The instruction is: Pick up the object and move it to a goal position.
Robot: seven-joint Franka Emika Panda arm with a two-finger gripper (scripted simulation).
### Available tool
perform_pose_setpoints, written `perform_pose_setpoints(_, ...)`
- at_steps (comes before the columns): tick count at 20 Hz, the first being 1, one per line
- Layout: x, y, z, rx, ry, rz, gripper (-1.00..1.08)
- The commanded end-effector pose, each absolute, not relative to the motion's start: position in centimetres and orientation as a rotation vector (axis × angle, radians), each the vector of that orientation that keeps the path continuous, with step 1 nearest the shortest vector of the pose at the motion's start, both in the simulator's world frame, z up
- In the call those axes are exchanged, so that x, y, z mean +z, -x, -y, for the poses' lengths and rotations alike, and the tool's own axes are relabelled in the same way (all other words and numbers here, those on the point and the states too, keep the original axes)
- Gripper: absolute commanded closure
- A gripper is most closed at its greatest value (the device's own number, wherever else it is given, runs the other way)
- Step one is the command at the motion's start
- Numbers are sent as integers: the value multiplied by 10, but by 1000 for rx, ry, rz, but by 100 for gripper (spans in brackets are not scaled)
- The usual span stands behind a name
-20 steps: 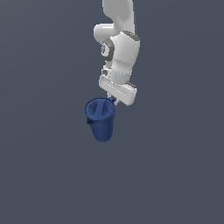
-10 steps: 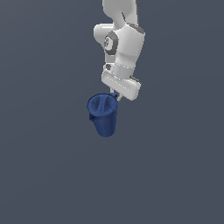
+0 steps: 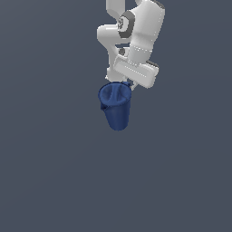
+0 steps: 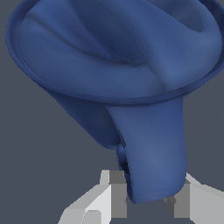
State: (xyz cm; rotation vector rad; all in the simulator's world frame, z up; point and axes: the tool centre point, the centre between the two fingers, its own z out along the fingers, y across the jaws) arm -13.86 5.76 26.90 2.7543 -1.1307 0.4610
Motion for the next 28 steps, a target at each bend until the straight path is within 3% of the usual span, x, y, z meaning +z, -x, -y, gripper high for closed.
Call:
perform_pose_setpoints(1, 290, 149, -71, 465, -2757, 1131, 108)
perform_pose_setpoints(15, 390, 198, -139, 465, -2756, 1131, 108)
perform_pose_setpoints(28, 423, 211, -162, 468, -2753, 1133, 108)
